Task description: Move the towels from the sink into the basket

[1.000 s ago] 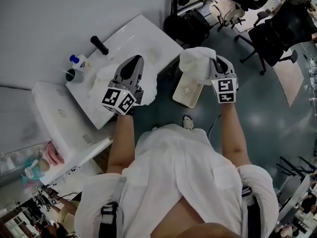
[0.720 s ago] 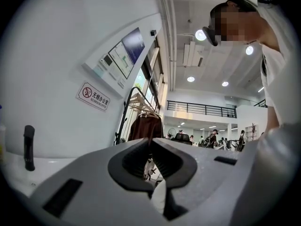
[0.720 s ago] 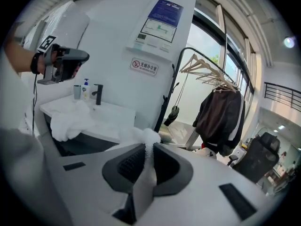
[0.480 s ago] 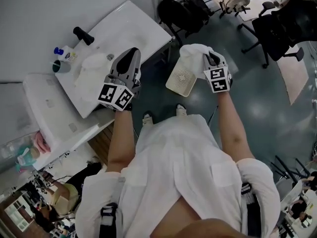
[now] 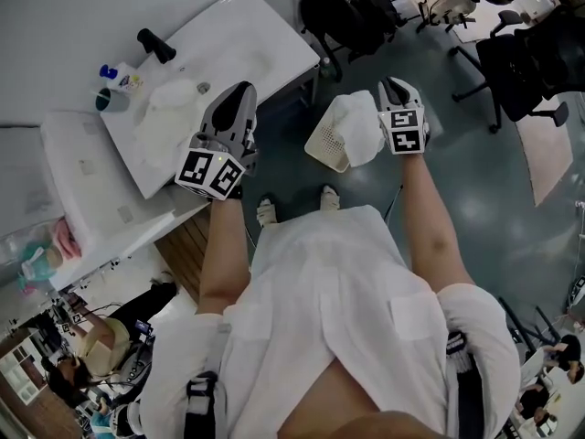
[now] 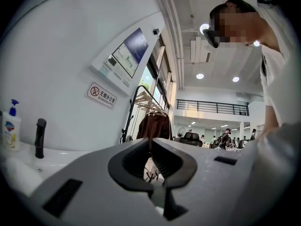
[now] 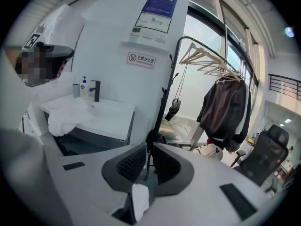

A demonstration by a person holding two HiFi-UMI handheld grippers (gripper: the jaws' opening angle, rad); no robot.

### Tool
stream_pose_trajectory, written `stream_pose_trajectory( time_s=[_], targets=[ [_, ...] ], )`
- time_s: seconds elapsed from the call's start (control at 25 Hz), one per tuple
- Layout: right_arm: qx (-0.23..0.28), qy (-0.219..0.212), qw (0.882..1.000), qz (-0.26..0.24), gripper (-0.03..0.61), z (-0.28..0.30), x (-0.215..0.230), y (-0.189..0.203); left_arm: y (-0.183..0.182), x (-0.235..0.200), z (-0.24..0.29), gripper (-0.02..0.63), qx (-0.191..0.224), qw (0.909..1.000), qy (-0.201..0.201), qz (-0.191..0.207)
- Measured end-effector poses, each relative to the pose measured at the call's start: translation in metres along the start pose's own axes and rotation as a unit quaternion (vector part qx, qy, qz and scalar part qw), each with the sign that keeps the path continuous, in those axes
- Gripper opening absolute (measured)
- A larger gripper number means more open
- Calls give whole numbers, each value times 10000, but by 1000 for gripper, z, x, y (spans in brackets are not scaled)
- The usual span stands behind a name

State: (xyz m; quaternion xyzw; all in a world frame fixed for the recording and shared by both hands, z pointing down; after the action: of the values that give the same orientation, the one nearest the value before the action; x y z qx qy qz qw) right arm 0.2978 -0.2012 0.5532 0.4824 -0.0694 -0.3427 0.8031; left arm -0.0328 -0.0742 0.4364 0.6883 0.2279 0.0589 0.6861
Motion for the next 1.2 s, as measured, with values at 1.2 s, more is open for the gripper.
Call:
stream_pose_trajectory(
  time_s=[1.2],
  targets=[
    [2062, -1713, 9634, 62, 67, -46, -54, -98, -30, -16, -67, 26, 237, 9946, -956, 317]
  ],
)
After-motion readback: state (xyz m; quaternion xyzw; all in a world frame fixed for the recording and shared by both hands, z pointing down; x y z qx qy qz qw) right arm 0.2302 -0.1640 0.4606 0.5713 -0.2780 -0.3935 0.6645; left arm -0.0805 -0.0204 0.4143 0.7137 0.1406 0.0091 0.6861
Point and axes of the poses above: the fingertips, and each gripper's own axes: z forward along the fingers, x to its right, y out of its underside, the point moved 8 cm from there along -z, backward along the fingers, and after that the axes turned 1 degree about -y, right-handed, at the moved point
